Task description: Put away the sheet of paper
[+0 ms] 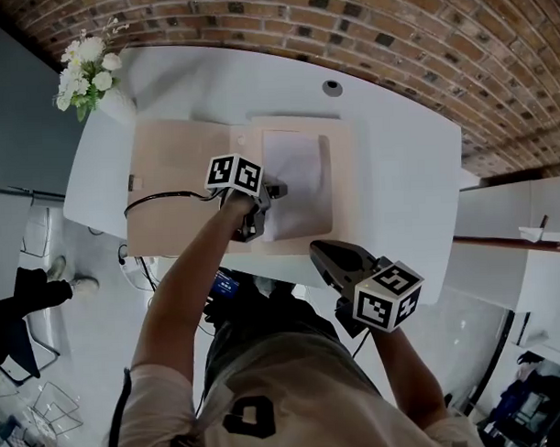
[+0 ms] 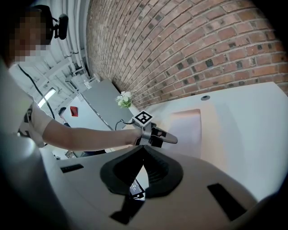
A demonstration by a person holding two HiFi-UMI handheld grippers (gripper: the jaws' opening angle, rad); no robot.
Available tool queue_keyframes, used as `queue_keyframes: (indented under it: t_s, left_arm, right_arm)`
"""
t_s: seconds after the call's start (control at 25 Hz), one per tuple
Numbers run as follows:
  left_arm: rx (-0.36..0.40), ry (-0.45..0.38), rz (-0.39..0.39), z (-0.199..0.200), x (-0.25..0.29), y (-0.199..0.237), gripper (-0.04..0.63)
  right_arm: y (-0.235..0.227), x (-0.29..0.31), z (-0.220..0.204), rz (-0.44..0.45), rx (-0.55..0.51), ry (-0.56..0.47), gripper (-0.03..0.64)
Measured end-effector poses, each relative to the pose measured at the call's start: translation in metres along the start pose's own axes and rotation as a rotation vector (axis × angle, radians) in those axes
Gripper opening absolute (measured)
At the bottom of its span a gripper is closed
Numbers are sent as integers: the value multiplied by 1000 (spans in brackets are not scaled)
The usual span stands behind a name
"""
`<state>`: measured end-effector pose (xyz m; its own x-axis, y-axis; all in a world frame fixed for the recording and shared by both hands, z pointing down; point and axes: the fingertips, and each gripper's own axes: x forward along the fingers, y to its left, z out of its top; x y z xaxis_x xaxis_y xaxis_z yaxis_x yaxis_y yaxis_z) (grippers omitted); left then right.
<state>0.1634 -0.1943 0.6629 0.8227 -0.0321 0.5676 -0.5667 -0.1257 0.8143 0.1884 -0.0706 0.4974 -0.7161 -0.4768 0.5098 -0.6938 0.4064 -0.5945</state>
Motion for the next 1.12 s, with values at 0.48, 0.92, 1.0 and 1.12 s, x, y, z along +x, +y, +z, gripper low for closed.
queue_keyframes:
  t_s: [0.48,0.92,1.0,1.12]
  left_arm:
    - [-4,-1,1,1,0,-1,14]
    - [2,-3,-5,1,1,0,14]
    - [2,-4,-6,0,0,0,14]
    - [0,-2,-4,-3,1,0,14]
  right_arm:
    - [0,2,1,2,-20,16,23]
    - [5,11,-8,4,-36,49,23]
    - [5,11,-10,0,-35,53,23]
    - [7,9,-14,-7,-32,61,23]
